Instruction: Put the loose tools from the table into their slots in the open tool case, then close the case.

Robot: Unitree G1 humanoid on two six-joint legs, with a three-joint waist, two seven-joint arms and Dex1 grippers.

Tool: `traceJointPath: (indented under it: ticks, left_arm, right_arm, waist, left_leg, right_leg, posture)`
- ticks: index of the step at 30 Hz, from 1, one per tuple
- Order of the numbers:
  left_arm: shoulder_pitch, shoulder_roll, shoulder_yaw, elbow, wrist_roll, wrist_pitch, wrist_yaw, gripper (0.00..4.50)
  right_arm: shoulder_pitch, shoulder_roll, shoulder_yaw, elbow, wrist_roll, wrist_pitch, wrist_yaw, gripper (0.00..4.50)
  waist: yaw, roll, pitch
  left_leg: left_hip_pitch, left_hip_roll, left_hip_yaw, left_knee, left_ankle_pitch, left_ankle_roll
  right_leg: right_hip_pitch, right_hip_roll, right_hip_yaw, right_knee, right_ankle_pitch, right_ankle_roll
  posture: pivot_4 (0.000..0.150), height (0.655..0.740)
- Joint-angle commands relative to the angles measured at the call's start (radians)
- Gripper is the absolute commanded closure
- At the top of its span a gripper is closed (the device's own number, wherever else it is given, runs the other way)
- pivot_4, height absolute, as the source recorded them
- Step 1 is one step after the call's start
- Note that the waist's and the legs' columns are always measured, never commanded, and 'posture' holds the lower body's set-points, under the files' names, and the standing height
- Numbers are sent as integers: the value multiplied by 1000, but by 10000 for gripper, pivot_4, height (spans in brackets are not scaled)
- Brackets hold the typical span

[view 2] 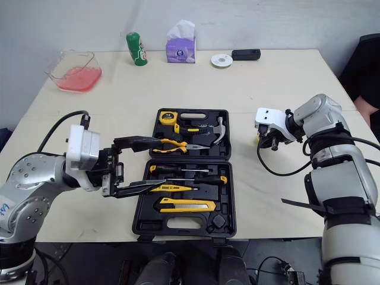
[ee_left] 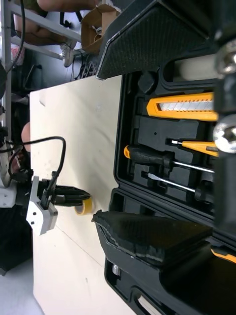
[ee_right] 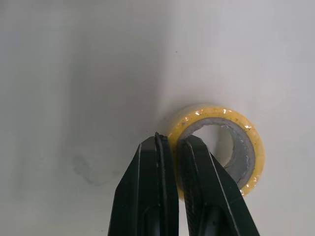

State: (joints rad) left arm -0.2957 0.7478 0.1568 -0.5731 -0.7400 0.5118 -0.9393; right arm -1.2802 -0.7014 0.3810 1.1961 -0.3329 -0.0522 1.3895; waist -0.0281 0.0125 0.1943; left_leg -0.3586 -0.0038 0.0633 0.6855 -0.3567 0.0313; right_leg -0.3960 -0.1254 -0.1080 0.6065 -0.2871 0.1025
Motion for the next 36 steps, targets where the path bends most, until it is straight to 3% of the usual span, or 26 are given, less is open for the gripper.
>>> traceJointPath:
  ticks: [1, 4, 10, 14, 19, 23, 27, 36]
  left_arm:
    - [12, 26, 12, 3, 1, -48, -66, 0]
    - [29, 34, 15, 22, 17, -87, -110, 0]
    - [100, 53, 1, 71, 110, -197, -186, 0]
    - [120, 43, -19, 92, 139, -243, -202, 0]
    - [178, 23, -28, 100, 171, -330, -229, 0]
    - [243, 44, -33, 70, 157, -303, -237, 0]
    - [284, 50, -64, 83, 268, -420, -255, 0]
    - [360, 52, -72, 47, 240, -370, -229, 0]
  right_arm:
    - [-6, -58, -53, -112, 58, -39, 109, 44258]
    - [28, -84, -77, -256, 148, -2, 195, 44258]
    - [245, -292, 32, -957, 580, 272, 225, 44258]
    - [372, -339, 14, -1277, 692, 406, 225, 44258]
    - [497, -349, -2, -1536, 769, 512, 203, 44258]
    - [559, -343, 13, -1627, 761, 532, 189, 44258]
    - [613, -330, 38, -1670, 724, 523, 172, 44258]
    - [707, -319, 97, -1656, 584, 437, 166, 44258]
  waist:
    - [0, 0, 0]
    - [0, 0, 0]
    - [4, 0, 0]
    - [6, 0, 0]
    - [10, 0, 0]
    - [13, 0, 0]
    - [24, 0, 0]
    - [27, -1, -1]
  left_leg:
    - [0, 0, 0, 0, 0, 0]
    - [0, 0, 0, 0, 0, 0]
    - [-1, 1, -1, 0, 0, -1]
    - [0, 1, -1, 2, -1, -1]
    - [0, 1, -1, 2, -1, -1]
    - [-1, 1, -1, 2, -2, 0]
    - [0, 1, -1, 3, -2, 0]
    - [0, 1, -1, 3, -2, 1]
  right_leg:
    - [0, 0, 0, 0, 0, 0]
    - [0, 1, 0, 0, 0, 0]
    - [-1, -2, -1, 0, 0, 0]
    - [0, -3, -2, 0, 0, 0]
    - [0, -4, -1, 0, 0, 0]
    - [0, -4, -2, -1, 0, 0]
    - [0, -5, -1, 0, 0, 0]
    - [1, -5, -1, 0, 0, 0]
  posture:
    - [1500, 7400]
    - [1500, 7400]
    - [1500, 7400]
    - [1500, 7400]
    - [1500, 7400]
    - [1500, 7400]
    - [1500, 7400]
    - [1500, 7400]
